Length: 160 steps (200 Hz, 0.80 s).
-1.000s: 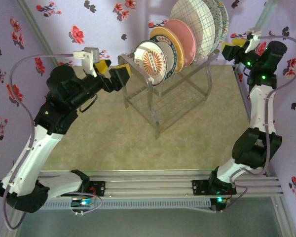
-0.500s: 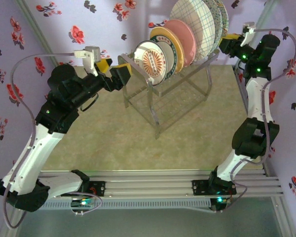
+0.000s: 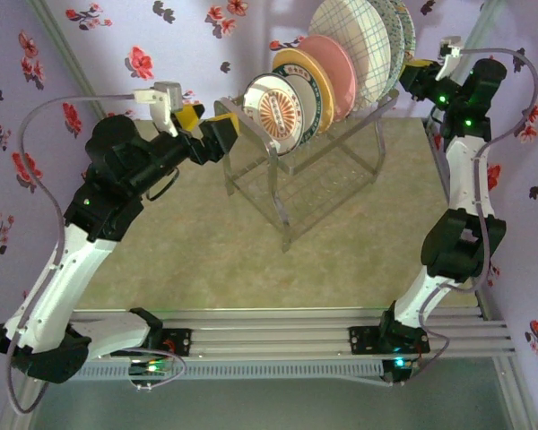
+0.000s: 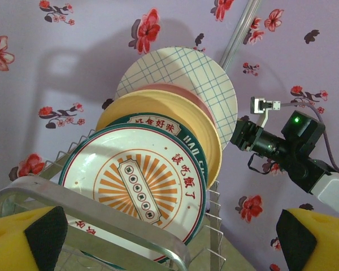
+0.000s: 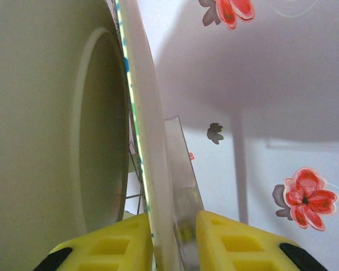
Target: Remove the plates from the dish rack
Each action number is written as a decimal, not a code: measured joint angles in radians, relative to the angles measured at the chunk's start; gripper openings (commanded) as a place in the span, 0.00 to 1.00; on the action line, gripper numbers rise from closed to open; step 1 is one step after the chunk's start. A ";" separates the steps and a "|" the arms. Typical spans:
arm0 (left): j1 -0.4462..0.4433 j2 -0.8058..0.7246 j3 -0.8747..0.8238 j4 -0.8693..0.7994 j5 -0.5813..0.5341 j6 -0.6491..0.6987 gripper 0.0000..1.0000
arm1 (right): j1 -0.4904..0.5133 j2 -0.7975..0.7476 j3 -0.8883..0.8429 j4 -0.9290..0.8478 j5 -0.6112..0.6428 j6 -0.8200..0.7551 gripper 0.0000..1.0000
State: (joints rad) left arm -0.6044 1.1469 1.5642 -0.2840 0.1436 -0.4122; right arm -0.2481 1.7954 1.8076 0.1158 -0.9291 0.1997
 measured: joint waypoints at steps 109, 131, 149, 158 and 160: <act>-0.001 0.006 0.008 0.002 0.000 -0.003 0.97 | 0.032 0.042 0.039 0.000 0.005 0.011 0.09; -0.001 0.006 0.010 0.003 0.000 -0.004 0.97 | 0.034 0.045 0.043 0.000 0.016 0.002 0.02; -0.001 0.006 0.010 0.004 0.000 -0.004 0.97 | 0.037 0.045 0.045 -0.001 0.017 0.002 0.00; -0.001 0.006 0.010 0.004 0.000 -0.004 0.97 | 0.038 0.045 0.045 -0.001 0.018 0.002 0.00; -0.001 0.006 0.010 0.004 0.000 -0.004 0.97 | 0.038 0.045 0.045 -0.001 0.018 0.002 0.00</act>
State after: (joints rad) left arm -0.6052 1.1526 1.5738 -0.2798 0.1436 -0.4164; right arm -0.2104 1.8400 1.8526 0.1146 -0.9108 0.2016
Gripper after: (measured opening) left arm 0.967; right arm 0.092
